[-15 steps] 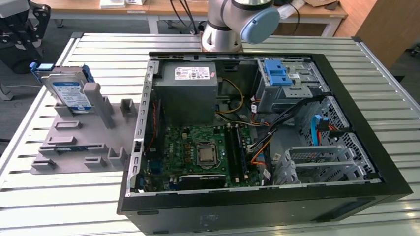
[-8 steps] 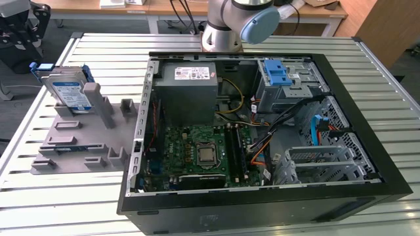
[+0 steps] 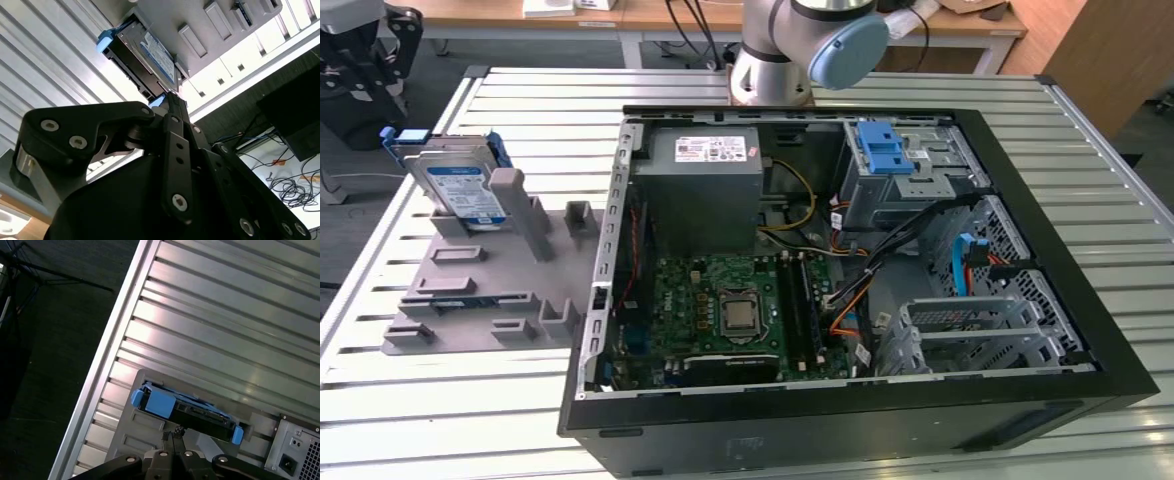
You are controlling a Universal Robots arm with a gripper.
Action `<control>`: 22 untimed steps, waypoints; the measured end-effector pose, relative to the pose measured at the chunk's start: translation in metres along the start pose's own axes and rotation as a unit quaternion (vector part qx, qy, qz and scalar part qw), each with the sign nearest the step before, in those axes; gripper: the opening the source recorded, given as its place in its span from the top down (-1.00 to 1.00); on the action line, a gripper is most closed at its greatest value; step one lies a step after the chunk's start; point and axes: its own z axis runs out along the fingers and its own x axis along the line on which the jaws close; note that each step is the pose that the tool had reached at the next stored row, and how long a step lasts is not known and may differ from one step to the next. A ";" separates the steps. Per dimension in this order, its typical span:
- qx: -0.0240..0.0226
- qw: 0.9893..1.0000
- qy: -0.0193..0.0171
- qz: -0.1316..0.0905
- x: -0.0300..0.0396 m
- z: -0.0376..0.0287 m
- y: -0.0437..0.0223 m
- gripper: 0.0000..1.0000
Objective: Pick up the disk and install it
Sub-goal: 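Pick up the disk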
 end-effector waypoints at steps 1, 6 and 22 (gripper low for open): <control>0.000 1.000 0.000 -0.002 0.0000 0.0000 0.0000 0.79; 0.000 1.000 0.001 -0.013 0.0000 0.0000 0.0000 0.79; -0.001 0.999 0.002 -0.053 0.0000 0.0000 0.0000 0.79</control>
